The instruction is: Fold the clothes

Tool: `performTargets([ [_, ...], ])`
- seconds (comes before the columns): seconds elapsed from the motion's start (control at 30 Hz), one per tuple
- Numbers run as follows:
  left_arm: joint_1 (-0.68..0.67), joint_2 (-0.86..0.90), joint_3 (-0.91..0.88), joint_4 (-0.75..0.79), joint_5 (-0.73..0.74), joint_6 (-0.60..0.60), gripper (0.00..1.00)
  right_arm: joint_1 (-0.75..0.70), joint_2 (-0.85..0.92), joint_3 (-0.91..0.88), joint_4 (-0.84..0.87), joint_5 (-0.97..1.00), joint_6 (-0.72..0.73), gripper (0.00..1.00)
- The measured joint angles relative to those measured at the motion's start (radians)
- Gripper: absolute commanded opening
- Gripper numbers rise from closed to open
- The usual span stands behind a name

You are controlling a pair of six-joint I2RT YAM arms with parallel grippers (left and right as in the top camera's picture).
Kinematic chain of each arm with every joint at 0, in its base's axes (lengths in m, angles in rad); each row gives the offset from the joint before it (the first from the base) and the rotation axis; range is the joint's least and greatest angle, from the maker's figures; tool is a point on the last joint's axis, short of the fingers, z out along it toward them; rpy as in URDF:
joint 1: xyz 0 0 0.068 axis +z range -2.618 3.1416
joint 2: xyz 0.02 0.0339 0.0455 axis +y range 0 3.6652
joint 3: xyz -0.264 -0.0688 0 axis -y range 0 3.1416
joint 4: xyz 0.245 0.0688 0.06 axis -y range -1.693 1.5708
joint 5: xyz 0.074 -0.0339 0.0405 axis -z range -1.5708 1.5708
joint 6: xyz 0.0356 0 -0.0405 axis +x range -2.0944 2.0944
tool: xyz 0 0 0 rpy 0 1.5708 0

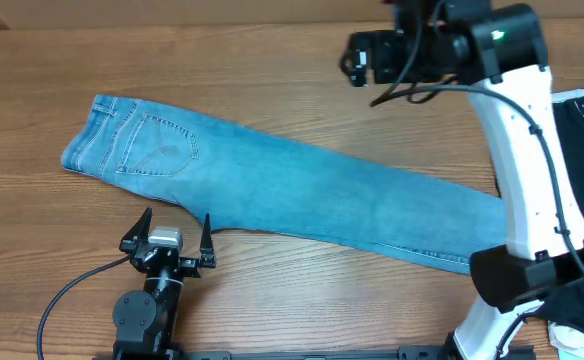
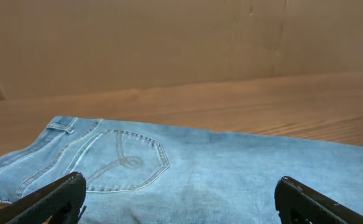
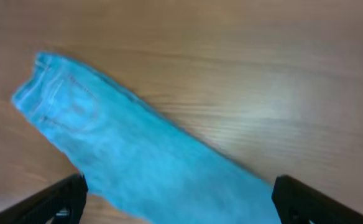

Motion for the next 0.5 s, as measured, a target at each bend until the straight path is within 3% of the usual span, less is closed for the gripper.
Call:
performTargets([
  [0.13, 0.0, 0.0, 0.0, 0.0, 0.0, 0.0, 1.0, -0.14, 0.0, 0.0, -0.208, 0.075, 0.03, 1.0],
  [0.2, 0.0, 0.0, 0.0, 0.0, 0.0, 0.0, 1.0, -0.172, 0.0, -0.013, -0.222, 0.105, 0.063, 1.0],
  [0.27, 0.0, 0.0, 0.0, 0.0, 0.0, 0.0, 1.0, -0.177, -0.003, -0.058, -0.219, 0.117, 0.099, 0.92],
  [0.33, 0.0, 0.0, 0.0, 0.0, 0.0, 0.0, 1.0, -0.177, -0.007, -0.149, -0.22, 0.121, 0.129, 0.52],
  [0.37, 0.0, 0.0, 0.0, 0.0, 0.0, 0.0, 1.0, -0.177, -0.01, -0.208, -0.218, 0.123, 0.139, 0.41],
  [0.43, 0.0, 0.0, 0.0, 0.001, 0.0, 0.0, 1.0, -0.177, -0.012, -0.385, -0.212, 0.131, 0.147, 0.04],
  [0.5, 0.0, 0.0, 0.0, 0.0, 0.0, 0.0, 1.0, -0.177, -0.012, -0.574, -0.16, 0.146, 0.165, 0.04],
])
